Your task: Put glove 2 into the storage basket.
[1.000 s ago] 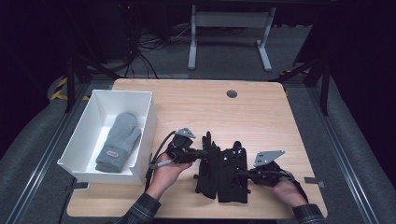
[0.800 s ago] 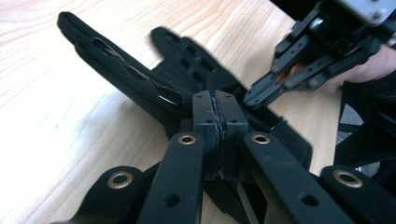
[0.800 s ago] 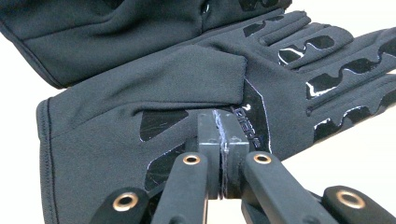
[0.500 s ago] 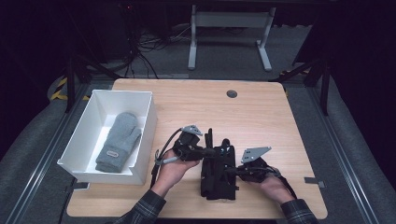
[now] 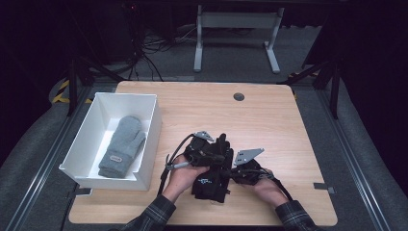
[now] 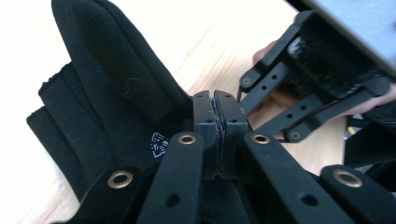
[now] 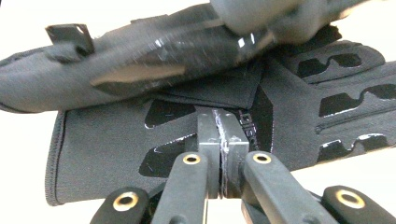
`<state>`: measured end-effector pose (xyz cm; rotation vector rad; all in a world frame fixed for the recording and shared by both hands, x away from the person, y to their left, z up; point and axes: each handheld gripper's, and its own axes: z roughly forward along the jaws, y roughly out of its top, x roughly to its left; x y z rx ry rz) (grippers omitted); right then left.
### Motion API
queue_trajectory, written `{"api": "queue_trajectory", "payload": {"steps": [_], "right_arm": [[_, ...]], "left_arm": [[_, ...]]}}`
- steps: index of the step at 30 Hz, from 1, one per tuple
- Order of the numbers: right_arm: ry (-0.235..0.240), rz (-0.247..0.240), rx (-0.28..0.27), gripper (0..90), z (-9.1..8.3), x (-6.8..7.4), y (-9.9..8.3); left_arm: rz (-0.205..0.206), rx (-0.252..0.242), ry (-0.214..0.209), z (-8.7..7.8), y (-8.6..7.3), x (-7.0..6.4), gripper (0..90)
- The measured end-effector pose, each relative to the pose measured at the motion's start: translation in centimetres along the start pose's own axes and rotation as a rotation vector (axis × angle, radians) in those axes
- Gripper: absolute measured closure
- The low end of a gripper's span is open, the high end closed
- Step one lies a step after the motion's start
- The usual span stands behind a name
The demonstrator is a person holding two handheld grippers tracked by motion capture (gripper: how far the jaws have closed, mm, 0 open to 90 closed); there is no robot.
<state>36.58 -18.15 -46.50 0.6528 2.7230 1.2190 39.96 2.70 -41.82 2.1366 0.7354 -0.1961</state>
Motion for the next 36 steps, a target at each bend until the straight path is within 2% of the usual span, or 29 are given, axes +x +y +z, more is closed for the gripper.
{"api": "queue_trajectory", "payload": {"steps": [4, 5, 8, 14, 19, 22, 25, 27, 30, 34, 36], "right_arm": [[-0.022, -0.009, -0.005, 90.0, -0.8, -0.1, -0.1], [-0.041, 0.011, -0.020, 90.0, -1.7, -0.7, -0.5], [-0.054, 0.024, -0.014, 90.0, -2.1, -1.2, -0.8], [-0.059, 0.017, 0.021, 90.0, -1.4, -1.2, -1.1], [-0.048, 0.013, 0.005, 90.0, -0.8, -1.0, -0.8], [-0.055, 0.009, 0.005, 90.0, -1.0, -1.0, -0.8], [-0.092, 0.026, -0.008, 89.6, -2.2, -1.6, -1.1], [-0.123, 0.050, -0.030, 84.2, -3.2, -2.3, -1.5], [-0.172, 0.084, -0.044, 70.9, -4.5, -3.4, -2.2], [-0.242, 0.119, -0.044, 51.0, -5.3, -4.3, -3.1], [-0.280, 0.132, -0.049, 44.3, -5.6, -4.8, -3.4]], "left_arm": [[-0.012, -0.004, -0.001, 0.0, -0.2, 0.3, 89.1], [-0.013, -0.005, -0.002, 0.1, -0.2, 0.3, 89.1], [-0.010, -0.003, -0.004, 0.1, -0.2, 0.3, 89.1], [-0.010, 0.011, -0.007, 0.9, -0.3, 0.1, 89.1], [-0.013, 0.020, -0.013, 1.7, -0.5, 0.2, 88.6], [-0.017, 0.004, -0.036, 1.9, -0.6, 0.3, 83.2], [-0.006, -0.006, -0.026, 1.6, -0.6, 0.1, 75.9], [-0.002, -0.009, -0.032, 1.3, -0.6, -0.1, 76.6], [0.019, 0.011, -0.035, 1.0, -0.7, -0.7, 89.3], [0.048, 0.071, -0.024, 1.9, -1.5, -1.6, 89.9], [0.055, 0.100, -0.017, 2.5, -1.9, -1.9, 89.9]]}}
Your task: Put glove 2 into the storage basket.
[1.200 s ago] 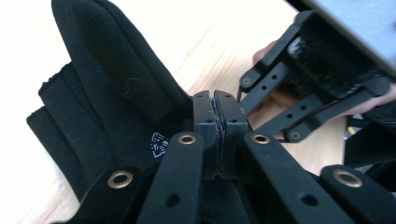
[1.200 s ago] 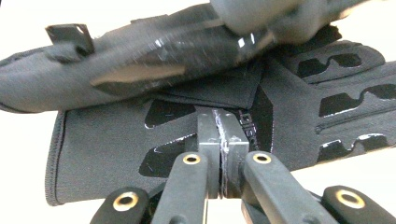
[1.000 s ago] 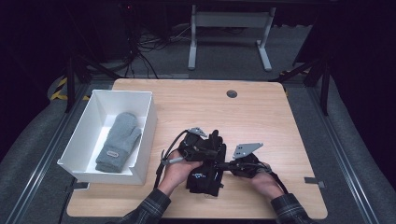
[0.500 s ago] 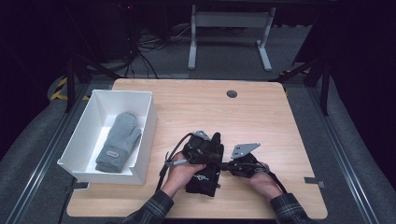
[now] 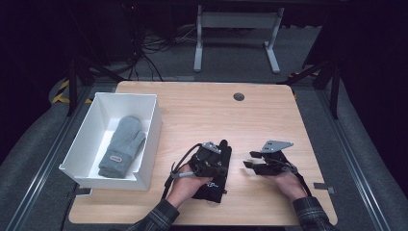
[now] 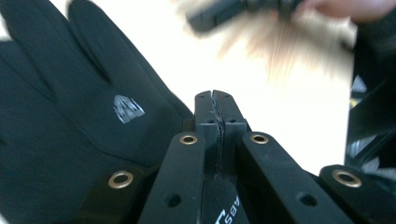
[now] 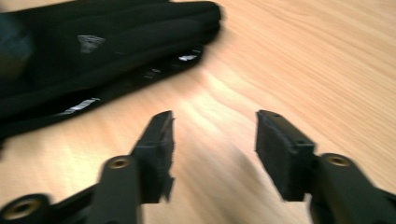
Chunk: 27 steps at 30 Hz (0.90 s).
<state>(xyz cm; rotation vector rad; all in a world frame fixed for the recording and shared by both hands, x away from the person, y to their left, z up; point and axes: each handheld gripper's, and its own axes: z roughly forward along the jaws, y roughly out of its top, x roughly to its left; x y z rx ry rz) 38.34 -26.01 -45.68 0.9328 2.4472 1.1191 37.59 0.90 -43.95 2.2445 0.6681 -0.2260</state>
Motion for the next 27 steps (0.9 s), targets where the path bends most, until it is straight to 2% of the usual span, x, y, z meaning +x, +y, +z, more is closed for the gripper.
{"api": "queue_trajectory", "payload": {"steps": [4, 7, 9, 16, 25, 27], "right_arm": [[-0.050, 0.021, 0.002, 38.8, -0.2, -0.9, -0.5], [-0.075, 0.020, 0.014, 37.9, -0.2, -1.4, -0.8], [-0.082, 0.023, 0.018, 36.6, -0.2, -1.6, -1.0], [-0.119, 0.026, 0.020, 30.8, 0.1, -2.0, -1.3], [-0.114, 0.049, 0.012, 28.5, 0.1, -2.4, -1.5], [-0.115, 0.049, 0.012, 27.8, 0.1, -2.4, -1.5]], "left_arm": [[0.016, 0.067, 0.011, 1.0, -0.5, -0.4, 89.9], [0.033, 0.099, 0.044, 0.7, -1.0, -0.6, 90.0], [0.037, 0.109, 0.051, 0.4, -1.1, -0.6, 90.0], [0.027, 0.121, 0.125, -1.7, -2.5, 0.2, 90.0], [0.032, 0.132, 0.231, -3.6, -3.4, 1.2, 89.9], [0.028, 0.125, 0.232, -3.7, -3.4, 1.3, 89.9]]}}
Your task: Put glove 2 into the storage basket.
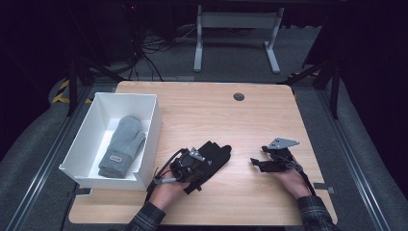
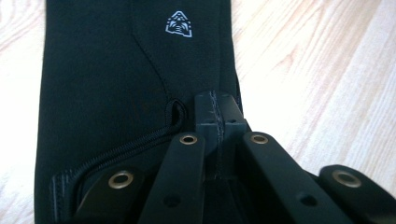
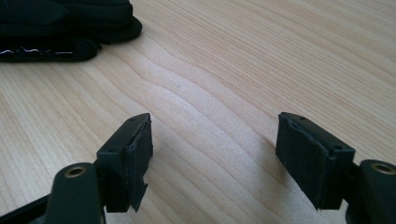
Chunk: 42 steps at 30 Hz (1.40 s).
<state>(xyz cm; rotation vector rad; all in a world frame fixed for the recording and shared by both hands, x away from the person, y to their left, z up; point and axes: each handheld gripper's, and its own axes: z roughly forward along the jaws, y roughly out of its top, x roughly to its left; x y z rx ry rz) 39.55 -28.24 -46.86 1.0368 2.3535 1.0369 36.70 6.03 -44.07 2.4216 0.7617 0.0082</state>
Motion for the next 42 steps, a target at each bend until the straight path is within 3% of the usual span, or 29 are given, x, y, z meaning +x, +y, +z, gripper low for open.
{"api": "queue_trajectory", "payload": {"steps": [5, 13, 19, 25, 32, 39, 42], "right_arm": [[-0.004, 0.004, 0.003, 26.2, 0.0, 0.0, 0.0], [-0.007, 0.006, 0.007, 25.1, 0.0, 0.0, 0.0], [-0.009, 0.008, 0.007, 24.9, 0.0, 0.0, 0.0], [-0.009, 0.008, 0.007, 24.9, 0.0, 0.0, 0.0], [-0.009, 0.008, 0.007, 24.9, 0.1, 0.0, 0.0], [-0.007, 0.008, 0.007, 24.8, 0.1, 0.0, 0.0], [-0.006, 0.006, 0.007, 24.7, 0.0, 0.0, 0.0]], "left_arm": [[0.011, -0.028, 0.005, -0.2, 0.3, -0.1, 82.0], [0.016, -0.095, 0.043, -0.6, 1.2, 0.5, 52.4], [0.025, -0.114, 0.077, -0.2, 2.1, 1.3, 33.3], [0.032, -0.112, 0.103, 0.7, 2.5, 2.1, 19.8], [0.032, -0.065, 0.135, 1.7, 2.4, 2.9, 15.8], [0.025, -0.038, 0.120, 2.4, 2.2, 3.0, 16.1], [0.006, -0.035, 0.086, 2.6, 2.0, 3.4, 16.6]]}}
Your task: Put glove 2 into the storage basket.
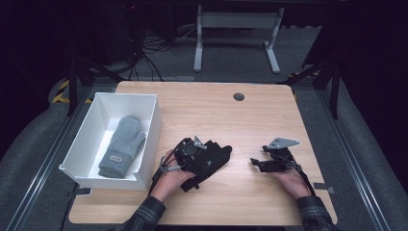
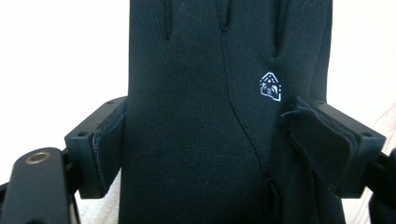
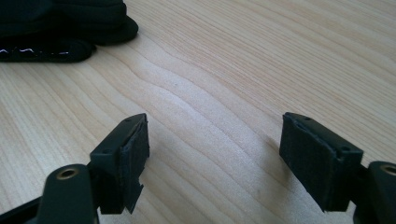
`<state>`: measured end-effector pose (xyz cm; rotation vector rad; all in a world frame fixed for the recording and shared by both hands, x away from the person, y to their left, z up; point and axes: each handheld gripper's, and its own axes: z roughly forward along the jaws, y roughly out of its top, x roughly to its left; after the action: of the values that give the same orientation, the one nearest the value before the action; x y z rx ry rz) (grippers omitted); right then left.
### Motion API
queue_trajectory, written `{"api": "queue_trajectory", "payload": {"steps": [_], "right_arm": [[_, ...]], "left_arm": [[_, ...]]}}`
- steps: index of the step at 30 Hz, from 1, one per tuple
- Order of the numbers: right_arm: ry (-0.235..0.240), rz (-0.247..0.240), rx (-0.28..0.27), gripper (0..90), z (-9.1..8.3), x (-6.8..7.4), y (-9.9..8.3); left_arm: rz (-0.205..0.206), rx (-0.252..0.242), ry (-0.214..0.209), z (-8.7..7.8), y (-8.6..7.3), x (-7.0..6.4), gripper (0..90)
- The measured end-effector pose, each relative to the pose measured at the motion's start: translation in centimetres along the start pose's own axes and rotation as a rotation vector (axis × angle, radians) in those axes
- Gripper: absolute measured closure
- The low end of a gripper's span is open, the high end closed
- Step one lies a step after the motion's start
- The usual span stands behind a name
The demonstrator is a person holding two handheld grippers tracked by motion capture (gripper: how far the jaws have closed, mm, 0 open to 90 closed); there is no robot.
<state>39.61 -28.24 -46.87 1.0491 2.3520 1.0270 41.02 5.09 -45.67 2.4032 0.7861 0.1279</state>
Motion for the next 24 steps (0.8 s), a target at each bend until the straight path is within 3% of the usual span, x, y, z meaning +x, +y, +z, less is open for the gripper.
{"api": "queue_trajectory", "payload": {"steps": [7, 13, 17, 24], "right_arm": [[0.000, -0.001, 0.000, 24.4, 0.01, 0.02, 0.00], [0.000, -0.001, 0.000, 24.4, 0.01, 0.02, 0.00], [0.000, -0.001, 0.000, 24.4, 0.01, 0.01, 0.00], [0.000, 0.000, 0.000, 24.4, 0.01, 0.02, 0.00]], "left_arm": [[0.017, -0.008, -0.003, -0.10, -0.19, -0.14, 20.8], [0.037, 0.000, -0.034, -0.44, -0.10, -0.48, 42.8], [0.030, 0.014, -0.081, -0.64, 0.06, -0.58, 60.8], [0.002, 0.026, -0.101, -0.87, 0.42, -0.75, 69.0]]}}
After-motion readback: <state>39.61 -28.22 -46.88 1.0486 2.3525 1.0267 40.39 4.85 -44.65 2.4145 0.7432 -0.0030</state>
